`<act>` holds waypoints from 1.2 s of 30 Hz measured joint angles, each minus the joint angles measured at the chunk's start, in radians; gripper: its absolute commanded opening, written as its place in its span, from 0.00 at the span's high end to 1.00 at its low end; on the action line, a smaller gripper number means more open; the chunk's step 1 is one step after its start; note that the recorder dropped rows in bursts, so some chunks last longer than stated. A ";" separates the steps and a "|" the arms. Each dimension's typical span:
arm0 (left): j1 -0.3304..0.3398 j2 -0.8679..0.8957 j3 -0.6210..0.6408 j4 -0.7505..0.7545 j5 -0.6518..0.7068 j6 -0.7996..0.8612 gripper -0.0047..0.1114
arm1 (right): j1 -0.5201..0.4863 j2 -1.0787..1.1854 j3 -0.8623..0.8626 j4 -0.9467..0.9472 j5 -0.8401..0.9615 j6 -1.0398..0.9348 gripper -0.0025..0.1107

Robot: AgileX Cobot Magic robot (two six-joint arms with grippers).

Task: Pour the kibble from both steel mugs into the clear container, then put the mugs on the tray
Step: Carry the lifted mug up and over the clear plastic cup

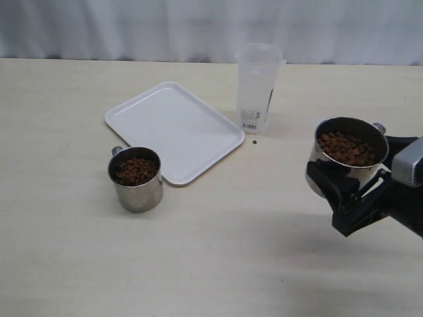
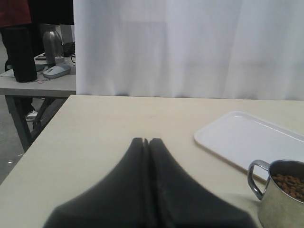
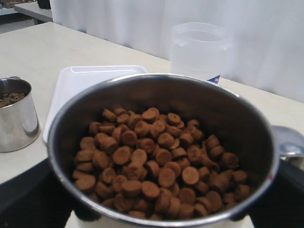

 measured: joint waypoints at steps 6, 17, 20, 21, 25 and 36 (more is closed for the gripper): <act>0.000 0.000 0.000 0.000 0.000 0.000 0.96 | 0.000 0.000 0.000 -0.015 0.016 0.020 0.94; 0.000 0.000 0.000 0.000 0.000 0.000 0.96 | 0.000 -0.008 -0.172 -0.448 0.284 0.446 0.94; 0.000 0.000 0.000 0.000 0.000 0.000 0.96 | 0.000 -0.008 -0.192 -0.485 0.346 0.492 0.94; 0.000 0.000 0.000 0.000 0.000 0.000 0.96 | 0.000 -0.008 -0.196 -0.495 0.361 0.498 0.94; 0.000 0.000 0.000 0.000 0.000 0.000 0.96 | 0.000 -0.008 -0.237 -0.579 0.428 0.606 0.94; 0.000 0.000 0.000 0.000 0.000 0.000 0.96 | 0.000 -0.008 -0.305 -0.682 0.531 0.750 0.94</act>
